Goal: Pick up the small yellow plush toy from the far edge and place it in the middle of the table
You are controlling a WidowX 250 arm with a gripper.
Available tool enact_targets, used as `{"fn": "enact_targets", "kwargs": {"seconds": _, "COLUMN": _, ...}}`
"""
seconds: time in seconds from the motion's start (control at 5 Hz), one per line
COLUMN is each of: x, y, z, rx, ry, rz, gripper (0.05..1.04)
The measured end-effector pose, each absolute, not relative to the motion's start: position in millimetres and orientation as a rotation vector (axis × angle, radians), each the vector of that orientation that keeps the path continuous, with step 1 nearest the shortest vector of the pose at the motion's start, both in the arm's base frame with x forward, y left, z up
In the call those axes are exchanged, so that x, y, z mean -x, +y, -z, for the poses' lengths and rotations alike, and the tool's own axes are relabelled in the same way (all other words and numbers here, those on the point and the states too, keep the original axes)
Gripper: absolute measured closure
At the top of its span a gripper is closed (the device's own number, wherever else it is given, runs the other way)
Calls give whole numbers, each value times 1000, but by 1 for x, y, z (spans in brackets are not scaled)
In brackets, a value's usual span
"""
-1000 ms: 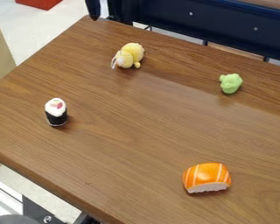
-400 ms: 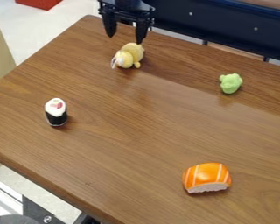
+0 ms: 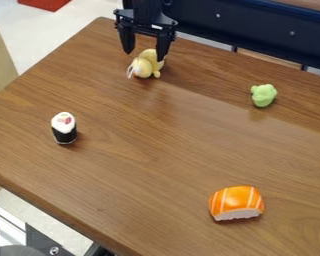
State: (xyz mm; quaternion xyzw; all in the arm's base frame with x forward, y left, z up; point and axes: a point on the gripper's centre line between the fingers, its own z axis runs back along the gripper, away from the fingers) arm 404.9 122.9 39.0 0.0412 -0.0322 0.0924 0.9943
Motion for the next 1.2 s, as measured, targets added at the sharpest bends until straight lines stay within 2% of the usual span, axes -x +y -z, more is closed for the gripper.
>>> {"fn": "enact_targets", "kwargs": {"seconds": 0.4, "x": -408, "y": 127, "z": -14, "rx": -109, "ry": -62, "rz": -187, "gripper": 95}}
{"fn": "enact_targets", "kwargs": {"seconds": 0.6, "x": -410, "y": 130, "z": -8, "rx": -126, "ry": -72, "rz": -192, "gripper": 141}}
{"fn": "enact_targets", "kwargs": {"seconds": 1.0, "x": -405, "y": 124, "z": -3, "rx": -95, "ry": -76, "rz": -189, "gripper": 638}}
{"fn": "enact_targets", "kwargs": {"seconds": 1.2, "x": -399, "y": 121, "z": -4, "rx": -81, "ry": -49, "rz": -202, "gripper": 738}}
